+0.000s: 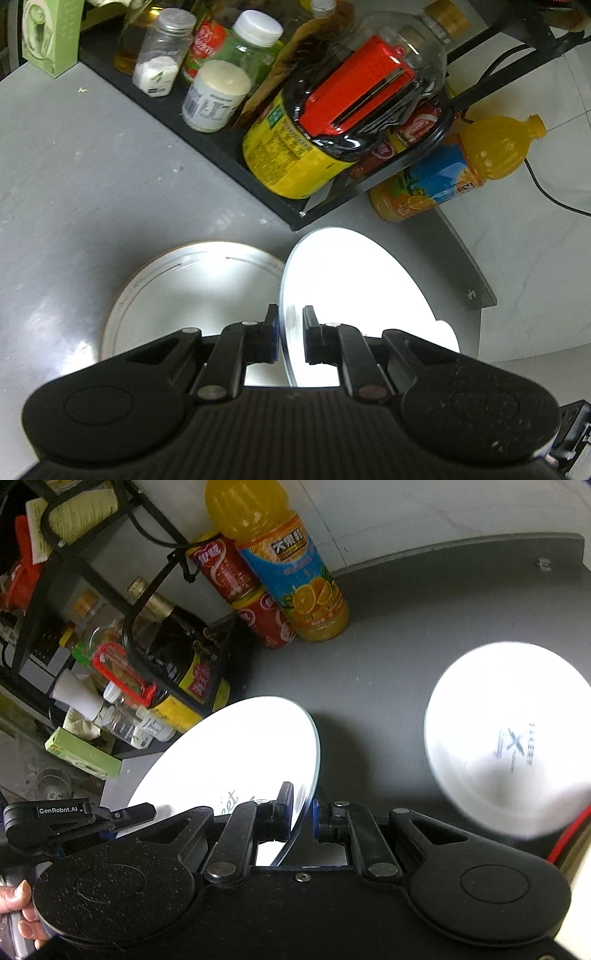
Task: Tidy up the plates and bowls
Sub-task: 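Carry the 'Sweet' plate onto the flower-pattern plate with both grippers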
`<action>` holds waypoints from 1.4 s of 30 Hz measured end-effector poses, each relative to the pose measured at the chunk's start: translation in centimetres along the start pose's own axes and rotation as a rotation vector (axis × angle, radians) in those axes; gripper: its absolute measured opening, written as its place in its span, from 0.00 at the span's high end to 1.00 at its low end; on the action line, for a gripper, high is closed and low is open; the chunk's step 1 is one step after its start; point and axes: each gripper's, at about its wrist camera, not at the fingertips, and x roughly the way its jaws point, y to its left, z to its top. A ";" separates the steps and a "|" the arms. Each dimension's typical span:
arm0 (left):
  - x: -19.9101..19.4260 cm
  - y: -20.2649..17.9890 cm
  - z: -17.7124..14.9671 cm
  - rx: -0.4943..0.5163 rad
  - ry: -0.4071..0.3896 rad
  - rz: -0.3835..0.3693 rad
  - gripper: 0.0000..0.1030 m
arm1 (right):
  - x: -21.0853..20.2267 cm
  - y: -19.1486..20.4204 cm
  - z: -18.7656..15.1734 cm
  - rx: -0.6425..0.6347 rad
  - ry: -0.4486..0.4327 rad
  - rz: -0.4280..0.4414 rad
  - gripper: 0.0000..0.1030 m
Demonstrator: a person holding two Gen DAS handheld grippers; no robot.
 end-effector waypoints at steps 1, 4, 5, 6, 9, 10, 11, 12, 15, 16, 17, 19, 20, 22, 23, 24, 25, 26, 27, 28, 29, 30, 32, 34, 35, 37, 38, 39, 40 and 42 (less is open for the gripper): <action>-0.1 0.3 -0.1 0.003 0.001 -0.001 0.90 | 0.0 0.1 -0.3 0.000 0.000 -0.003 0.91; -0.6 1.0 -0.4 0.006 0.009 0.001 0.90 | -0.2 0.5 -1.2 0.003 0.001 -0.009 0.90; -0.7 1.3 -0.5 0.008 0.011 0.000 0.90 | -0.3 0.6 -1.6 0.004 0.000 -0.011 0.90; -0.9 1.7 -0.6 0.009 0.014 -0.002 0.90 | -0.3 0.7 -1.9 0.007 -0.001 -0.012 0.90; -1.3 2.4 -0.9 0.014 0.022 -0.003 0.90 | -0.5 1.0 -2.8 0.008 -0.005 -0.018 0.90; -1.4 2.7 -1.1 0.015 0.025 -0.004 0.90 | -0.7 1.2 -3.0 0.005 -0.007 -0.023 0.90; -1.5 2.9 -1.1 0.013 0.029 -0.007 0.90 | -0.8 1.4 -3.3 0.005 0.018 -0.019 0.90; -1.5 3.2 -1.2 0.012 0.033 -0.010 0.90 | -0.9 1.6 -3.5 0.002 0.014 -0.026 0.90; -1.8 3.9 -1.6 0.016 0.036 -0.010 0.90 | -1.1 2.0 -3.9 -0.005 0.006 -0.030 0.90; -1.8 4.2 -1.7 0.014 0.038 -0.011 0.90 | -1.1 2.2 -4.0 -0.007 0.004 -0.032 0.90; -1.8 4.5 -1.8 0.011 0.041 -0.010 0.90 | -1.0 2.3 -4.0 -0.011 0.004 -0.034 0.90; -1.7 5.1 -1.9 0.006 0.048 -0.008 0.90 | -0.8 2.6 -4.2 -0.022 0.005 -0.042 0.90; -1.6 5.4 -2.0 0.003 0.050 -0.008 0.90 | -0.8 2.8 -4.2 -0.027 0.004 -0.046 0.90; -1.4 5.9 -2.1 -0.001 0.055 -0.006 0.90 | -0.7 3.0 -4.4 -0.034 0.004 -0.052 0.90; -1.3 6.2 -2.2 -0.003 0.061 -0.003 0.90 | -0.7 3.1 -4.5 -0.037 0.005 -0.057 0.90; -1.1 6.4 -2.4 -0.006 0.071 0.000 0.90 | -0.7 3.1 -4.6 -0.039 0.007 -0.062 0.90; -1.0 6.7 -2.5 -0.007 0.079 0.002 0.90 | -0.6 3.1 -4.7 -0.041 0.011 -0.067 0.90; -0.9 6.9 -2.6 -0.008 0.086 0.006 0.90 | -0.6 3.2 -4.7 -0.043 0.015 -0.071 0.91; -0.8 7.2 -2.7 -0.010 0.092 0.009 0.90 | -0.5 3.3 -4.8 -0.046 0.019 -0.074 0.90; -0.7 7.5 -2.9 -0.011 0.095 0.012 0.90 | -0.4 3.4 -4.9 -0.050 0.023 -0.077 0.90; -0.6 7.7 -2.9 -0.011 0.097 0.016 0.90 | -0.3 3.4 -5.0 -0.055 0.026 -0.081 0.91; -0.5 7.9 -3.0 -0.012 0.101 0.020 0.90 | -0.1 3.6 -5.2 -0.059 0.030 -0.086 0.91; -0.3 8.2 -3.1 -0.006 0.111 0.033 0.90 | 0.3 3.7 -5.4 -0.061 0.037 -0.097 0.91; -0.1 8.2 -3.0 0.006 0.115 0.040 0.90 | 0.4 3.9 -5.6 -0.065 0.038 -0.104 0.91; 0.0 8.3 -2.9 0.008 0.116 0.040 0.90 | 0.4 3.9 -5.6 -0.062 0.038 -0.103 0.91; 0.1 8.4 -2.8 0.012 0.121 0.044 0.90 | 0.5 3.8 -5.5 -0.056 0.041 -0.103 0.92; 0.2 8.3 -2.7 0.017 0.124 0.049 0.90 | 0.6 3.8 -5.5 -0.055 0.045 -0.105 0.92; 0.3 8.3 -2.6 0.024 0.129 0.058 0.90 | 0.8 3.9 -5.6 -0.056 0.049 -0.109 0.93; 0.5 8.2 -2.6 0.031 0.132 0.068 0.90 | 0.9 3.9 -5.7 -0.057 0.051 -0.109 0.93; 0.6 8.4 -2.5 0.034 0.133 0.077 0.90 | 1.1 4.0 -5.8 -0.061 0.053 -0.111 0.93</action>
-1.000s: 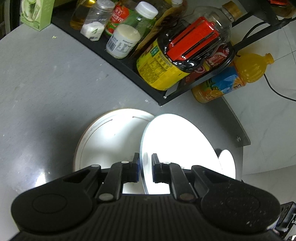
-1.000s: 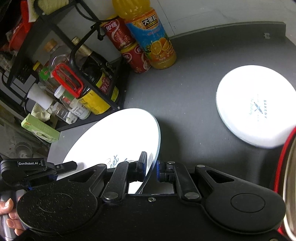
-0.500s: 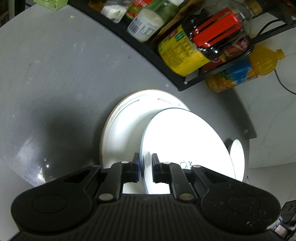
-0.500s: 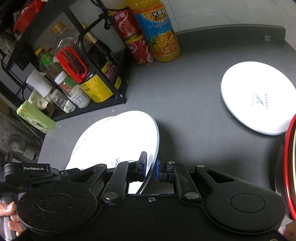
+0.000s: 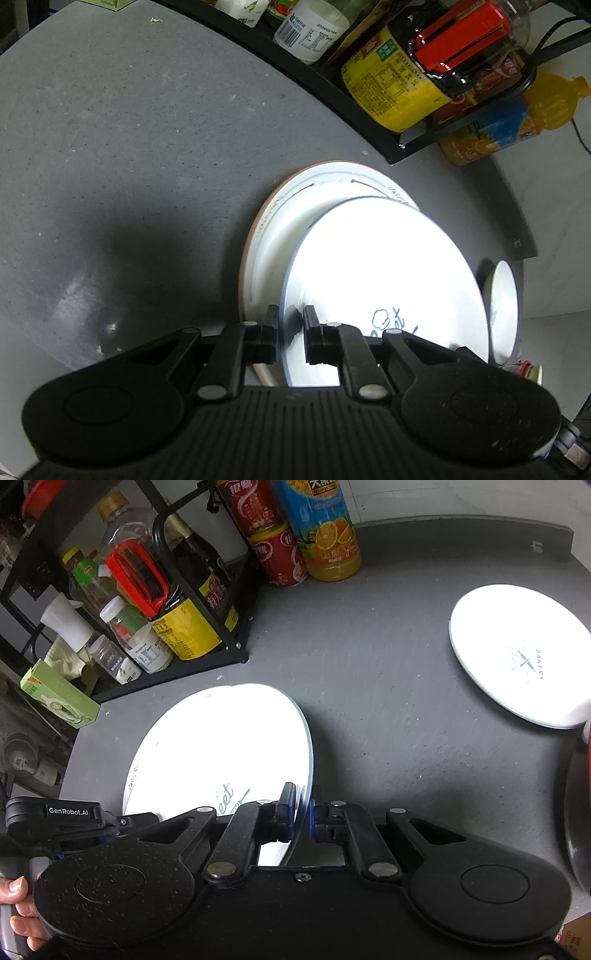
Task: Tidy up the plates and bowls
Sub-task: 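Carry the 'Sweet' plate onto the flower-pattern plate with both grippers, then lower the 'Sweet' plate flat and open both grippers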
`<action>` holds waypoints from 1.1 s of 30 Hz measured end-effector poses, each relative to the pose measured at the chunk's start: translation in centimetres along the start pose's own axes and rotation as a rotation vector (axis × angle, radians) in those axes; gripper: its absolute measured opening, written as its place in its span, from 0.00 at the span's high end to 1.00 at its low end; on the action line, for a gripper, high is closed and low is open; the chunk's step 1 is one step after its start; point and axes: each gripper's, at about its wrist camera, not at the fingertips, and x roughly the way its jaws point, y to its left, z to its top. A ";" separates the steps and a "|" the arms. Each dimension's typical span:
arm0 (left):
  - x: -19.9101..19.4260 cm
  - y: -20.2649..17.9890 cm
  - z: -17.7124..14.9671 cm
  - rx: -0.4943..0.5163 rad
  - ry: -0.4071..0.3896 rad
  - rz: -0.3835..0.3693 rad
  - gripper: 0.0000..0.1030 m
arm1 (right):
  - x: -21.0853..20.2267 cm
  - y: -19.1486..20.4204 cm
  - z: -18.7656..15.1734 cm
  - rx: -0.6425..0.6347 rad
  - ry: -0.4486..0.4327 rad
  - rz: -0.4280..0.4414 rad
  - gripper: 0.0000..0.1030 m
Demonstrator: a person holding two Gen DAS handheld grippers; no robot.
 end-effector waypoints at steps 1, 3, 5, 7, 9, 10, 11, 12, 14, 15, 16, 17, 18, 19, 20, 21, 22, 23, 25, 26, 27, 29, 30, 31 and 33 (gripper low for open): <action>0.1 0.1 0.1 -0.001 -0.003 -0.004 0.90 | 0.0 0.1 0.0 -0.002 -0.001 -0.003 0.93; 0.1 0.1 0.2 0.002 0.001 -0.005 0.90 | 0.1 0.1 0.1 0.003 0.001 -0.004 0.93; 0.1 0.1 0.3 0.009 0.009 0.000 0.89 | 0.2 0.0 0.1 0.010 0.001 0.000 0.93; -0.3 -0.1 0.6 0.018 0.004 0.014 0.89 | 0.3 0.2 0.2 0.006 0.005 -0.005 0.93; -1.0 -0.2 0.8 0.024 -0.016 0.018 0.86 | 0.5 0.4 0.2 0.004 0.009 -0.012 0.92; -1.4 -0.2 0.9 0.020 -0.022 0.015 0.86 | 0.6 0.4 0.2 0.005 0.011 -0.015 0.92; -1.8 -0.2 1.0 0.018 -0.029 0.012 0.86 | 0.7 0.4 0.3 0.006 0.011 -0.018 0.92; -2.2 -0.2 1.2 0.022 -0.037 0.011 0.86 | 0.8 0.4 0.3 0.008 0.012 -0.019 0.92; -2.9 -0.3 1.4 0.037 -0.046 0.023 0.84 | 1.0 0.5 0.3 0.008 0.010 -0.024 0.91; -3.2 -0.3 1.6 0.040 -0.048 0.031 0.82 | 1.1 0.5 0.3 0.003 0.008 -0.027 0.90; -3.5 -0.3 1.7 0.039 -0.051 0.035 0.81 | 1.2 0.6 0.3 -0.001 0.006 -0.029 0.90; -3.8 -0.3 1.7 0.035 -0.054 0.039 0.77 | 1.3 0.6 0.3 -0.002 0.006 -0.029 0.90; -4.0 -0.2 1.8 0.031 -0.059 0.043 0.75 | 1.4 0.6 0.3 -0.004 0.005 -0.029 0.90; -4.3 -0.1 1.9 0.029 -0.065 0.048 0.74 | 1.5 0.7 0.4 -0.008 0.006 -0.030 0.90; -4.4 0.1 1.9 0.032 -0.071 0.054 0.73 | 1.6 0.7 0.4 -0.009 0.007 -0.028 0.90; -4.5 0.2 1.8 0.033 -0.075 0.063 0.73 | 1.7 0.6 0.5 -0.007 0.010 -0.025 0.89; -4.4 0.4 1.8 0.030 -0.077 0.077 0.73 | 1.9 0.7 0.5 -0.007 0.014 -0.023 0.89; -4.4 0.7 1.7 0.025 -0.074 0.084 0.72 | 2.0 0.7 0.5 -0.012 0.018 -0.025 0.89; -3.9 1.1 1.8 0.010 -0.060 0.087 0.72 | 2.4 0.9 0.4 -0.015 0.031 -0.031 0.84; -3.7 1.3 1.8 0.005 -0.055 0.087 0.72 | 2.6 0.9 0.3 -0.015 0.037 -0.030 0.83; -3.6 1.5 1.8 0.000 -0.053 0.094 0.72 | 2.8 0.9 0.2 -0.015 0.043 -0.030 0.81; -3.2 1.7 1.7 -0.001 -0.055 0.100 0.72 | 3.0 0.9 0.0 -0.016 0.044 -0.034 0.76; -3.2 1.8 1.6 -0.004 -0.059 0.098 0.69 | 3.0 0.9 0.0 -0.017 0.044 -0.042 0.72; -3.2 1.9 1.6 -0.008 -0.061 0.100 0.67 | 3.0 0.8 0.0 -0.017 0.047 -0.045 0.71; -3.2 1.9 1.5 -0.012 -0.061 0.113 0.64 | 3.0 0.7 0.2 -0.009 0.060 -0.046 0.70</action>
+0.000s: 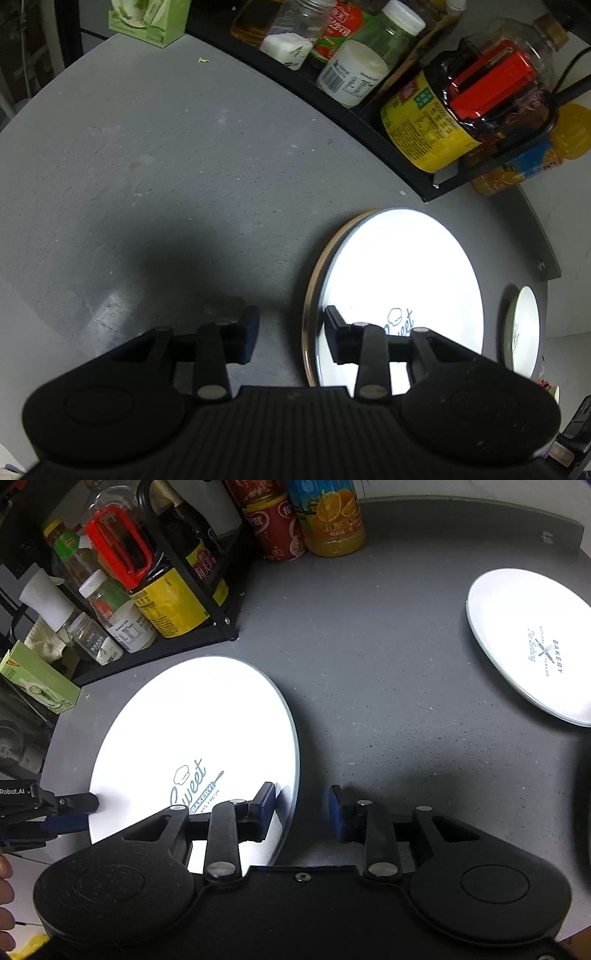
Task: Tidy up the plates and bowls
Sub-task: 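Lower the 'Sweet' plate flat and open both grippers, then move both grippers to the white 'BAKERY' plate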
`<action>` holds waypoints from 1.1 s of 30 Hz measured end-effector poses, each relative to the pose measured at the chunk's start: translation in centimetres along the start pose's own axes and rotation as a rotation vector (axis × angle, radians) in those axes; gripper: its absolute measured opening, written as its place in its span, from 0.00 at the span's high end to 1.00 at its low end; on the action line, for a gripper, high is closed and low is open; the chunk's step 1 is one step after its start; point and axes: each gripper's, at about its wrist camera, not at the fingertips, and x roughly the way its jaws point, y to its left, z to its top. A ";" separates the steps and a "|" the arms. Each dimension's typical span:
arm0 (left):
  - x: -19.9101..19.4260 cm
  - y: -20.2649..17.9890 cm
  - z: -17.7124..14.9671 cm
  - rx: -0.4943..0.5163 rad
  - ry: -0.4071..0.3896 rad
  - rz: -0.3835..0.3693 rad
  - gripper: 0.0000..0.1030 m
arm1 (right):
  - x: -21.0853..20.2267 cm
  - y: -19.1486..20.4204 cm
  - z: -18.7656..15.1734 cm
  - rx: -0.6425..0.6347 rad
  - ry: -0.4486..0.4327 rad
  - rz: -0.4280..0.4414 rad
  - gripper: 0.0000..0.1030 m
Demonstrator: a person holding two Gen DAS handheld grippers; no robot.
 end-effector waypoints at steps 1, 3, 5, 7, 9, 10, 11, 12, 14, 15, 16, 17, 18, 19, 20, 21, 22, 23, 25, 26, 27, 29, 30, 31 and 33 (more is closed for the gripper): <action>-0.1 -0.2 0.0 0.011 -0.002 0.011 0.64 | -0.2 -0.1 0.1 0.007 -0.003 -0.002 0.68; -0.4 -0.9 -0.1 0.036 -0.007 0.030 0.64 | -0.8 -0.3 0.3 0.010 -0.016 -0.008 0.62; -0.6 -1.3 -0.1 0.031 0.002 0.040 0.63 | -1.5 -0.7 0.6 0.026 -0.017 -0.002 0.56; -1.0 -2.1 -0.2 0.054 0.004 0.048 0.58 | -2.4 -1.0 1.0 0.027 -0.034 0.020 0.50; -1.4 -3.1 -0.3 0.098 -0.005 0.046 0.48 | -3.2 -1.0 1.3 0.016 -0.051 0.027 0.37; -1.7 -3.6 -0.4 0.115 -0.009 0.046 0.45 | -3.6 -1.1 1.5 0.012 -0.060 0.027 0.34; -1.9 -4.0 -0.5 0.125 -0.012 0.044 0.41 | -3.9 -1.2 1.8 0.012 -0.068 0.028 0.29; -2.2 -4.5 -0.6 0.130 -0.016 0.041 0.36 | -4.2 -1.3 2.0 0.012 -0.073 0.028 0.22; -2.6 -5.3 -0.8 0.145 -0.024 0.040 0.28 | -4.9 -1.5 2.4 0.010 -0.089 0.023 0.14; -2.7 -5.8 -0.8 0.158 -0.028 0.046 0.25 | -5.1 -1.5 2.5 0.007 -0.099 0.020 0.10; -2.6 -6.3 -0.9 0.177 -0.030 0.058 0.23 | -5.5 -1.5 2.6 0.002 -0.106 0.018 0.08; -2.6 -6.8 -0.9 0.195 -0.031 0.069 0.22 | -5.6 -1.5 2.7 -0.002 -0.109 0.018 0.07; -2.6 -7.4 -1.0 0.213 -0.032 0.079 0.22 | -5.9 -1.6 2.8 -0.007 -0.108 0.020 0.07; -2.6 -7.7 -1.1 0.222 -0.035 0.081 0.22 | -6.0 -1.7 2.8 -0.010 -0.107 0.021 0.06; -2.6 -8.1 -1.1 0.227 -0.038 0.079 0.21 | -6.1 -1.7 2.9 -0.012 -0.109 0.021 0.06; -2.6 -8.6 -1.2 0.230 -0.037 0.076 0.19 | -6.3 -1.8 2.9 -0.015 -0.113 0.020 0.05; -2.6 -9.0 -1.2 0.233 -0.037 0.073 0.18 | -6.6 -2.0 3.0 -0.016 -0.118 0.021 0.04; -2.6 -9.4 -1.1 0.238 -0.039 0.071 0.17 | -6.9 -2.2 3.0 -0.016 -0.124 0.020 0.04; -2.5 -10.5 -1.2 0.252 -0.046 0.068 0.17 | -7.3 -2.8 3.3 -0.017 -0.128 0.010 0.04; -2.4 -11.0 -1.2 0.257 -0.046 0.062 0.17 | -7.6 -3.1 3.5 -0.015 -0.133 0.007 0.04; -2.3 -11.5 -1.3 0.261 -0.044 0.054 0.17 | -7.9 -3.4 3.8 -0.012 -0.137 0.007 0.04; -2.1 -12.6 -1.3 0.266 -0.038 0.039 0.17 | -8.5 -4.1 4.2 -0.003 -0.145 0.005 0.04; -2.0 -13.2 -1.3 0.266 -0.033 0.033 0.17 | -8.9 -4.6 4.4 0.000 -0.152 0.001 0.04; -1.8 -13.7 -1.3 0.265 -0.029 0.029 0.17 | -9.2 -5.0 4.6 0.003 -0.158 -0.002 0.04; -1.4 -15.0 -1.4 0.266 -0.017 0.010 0.17 | -9.9 -5.9 5.0 0.015 -0.169 -0.011 0.04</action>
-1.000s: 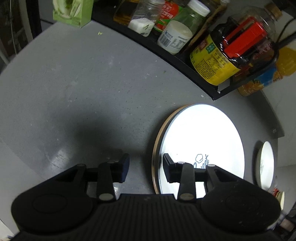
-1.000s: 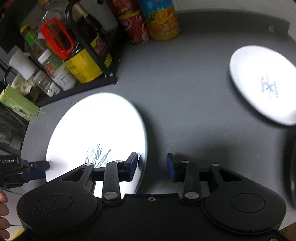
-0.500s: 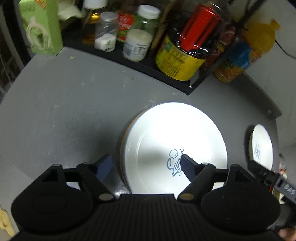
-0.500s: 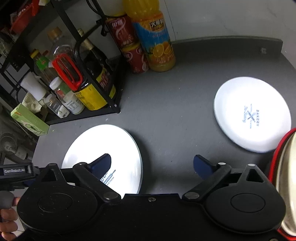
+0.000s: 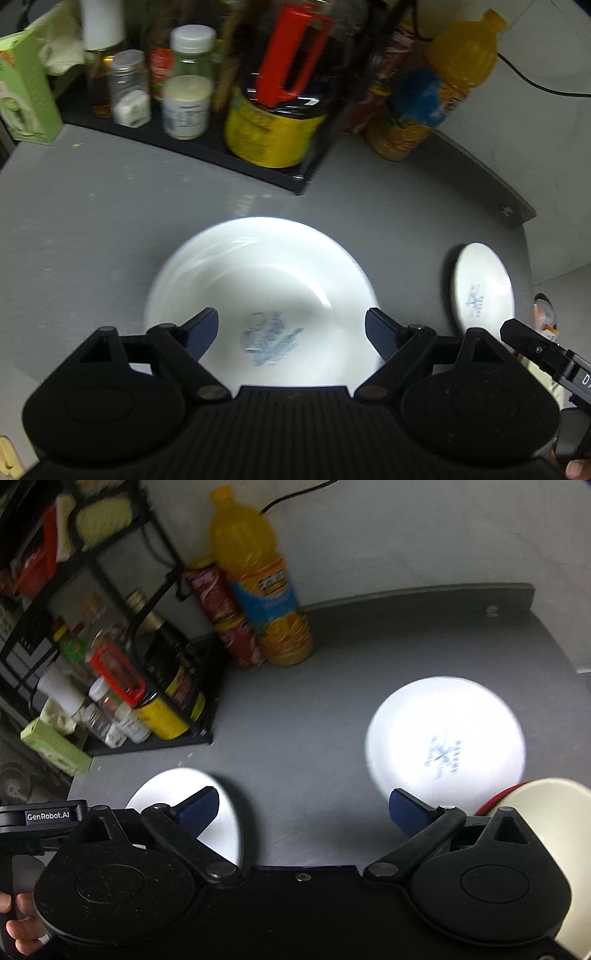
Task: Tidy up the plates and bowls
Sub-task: 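Move both grippers to the white 'BAKERY' plate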
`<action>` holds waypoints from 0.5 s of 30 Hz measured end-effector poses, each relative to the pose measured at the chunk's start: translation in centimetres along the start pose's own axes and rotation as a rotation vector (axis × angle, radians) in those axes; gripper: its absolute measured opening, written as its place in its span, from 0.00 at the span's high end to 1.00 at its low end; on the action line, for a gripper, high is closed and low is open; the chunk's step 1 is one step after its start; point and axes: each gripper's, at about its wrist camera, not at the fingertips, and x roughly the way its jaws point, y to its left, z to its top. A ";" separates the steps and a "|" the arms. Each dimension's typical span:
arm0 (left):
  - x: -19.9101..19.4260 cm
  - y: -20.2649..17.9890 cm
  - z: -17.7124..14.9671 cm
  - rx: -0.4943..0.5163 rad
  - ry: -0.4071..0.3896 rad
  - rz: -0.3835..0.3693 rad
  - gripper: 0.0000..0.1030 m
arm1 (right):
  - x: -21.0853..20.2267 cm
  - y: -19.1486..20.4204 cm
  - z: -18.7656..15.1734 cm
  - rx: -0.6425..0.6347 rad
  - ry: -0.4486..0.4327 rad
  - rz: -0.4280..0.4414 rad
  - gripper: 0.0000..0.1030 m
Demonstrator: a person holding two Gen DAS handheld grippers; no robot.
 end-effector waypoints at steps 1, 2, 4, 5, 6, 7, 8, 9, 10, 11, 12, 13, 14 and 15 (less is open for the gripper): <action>0.1 -0.5 0.1 0.005 0.002 -0.011 0.17 | -0.3 -0.6 0.3 0.007 -0.005 -0.006 0.04; 0.2 -1.2 0.2 0.011 0.002 -0.019 0.17 | -0.5 -1.1 0.5 0.015 -0.010 -0.012 0.04; 0.5 -2.5 0.3 0.023 0.002 -0.027 0.17 | -1.0 -2.4 1.0 0.037 -0.020 -0.025 0.04; 0.7 -3.2 0.5 0.026 0.003 -0.033 0.17 | -1.2 -3.1 1.2 0.045 -0.024 -0.030 0.04; 0.9 -3.8 0.6 0.031 0.004 -0.042 0.17 | -1.4 -3.8 1.4 0.050 -0.028 -0.035 0.04; 1.1 -4.5 0.7 0.037 0.005 -0.054 0.17 | -1.5 -4.2 1.6 0.050 -0.034 -0.039 0.04; 1.3 -5.3 0.9 0.044 0.005 -0.062 0.17 | -1.7 -4.7 1.8 0.051 -0.039 -0.044 0.04; 1.5 -6.0 1.0 0.051 0.006 -0.070 0.17 | -1.8 -5.3 2.0 0.055 -0.043 -0.048 0.04; 1.7 -6.8 1.2 0.058 0.006 -0.079 0.17 | -2.0 -5.8 2.2 0.061 -0.045 -0.051 0.04; 1.9 -7.3 1.4 0.061 0.007 -0.087 0.17 | -2.1 -6.3 2.5 0.068 -0.046 -0.053 0.04; 2.1 -7.9 1.5 0.061 0.009 -0.094 0.17 | -2.2 -6.9 2.7 0.078 -0.046 -0.057 0.04; 2.4 -8.5 1.7 0.059 0.012 -0.100 0.17 | -2.3 -7.4 2.9 0.087 -0.046 -0.058 0.04; 2.6 -9.0 1.8 0.054 0.014 -0.107 0.17 | -2.3 -8.0 3.1 0.095 -0.043 -0.062 0.05; 2.9 -9.4 1.9 0.049 0.012 -0.115 0.17 | -2.3 -8.6 3.3 0.103 -0.039 -0.066 0.06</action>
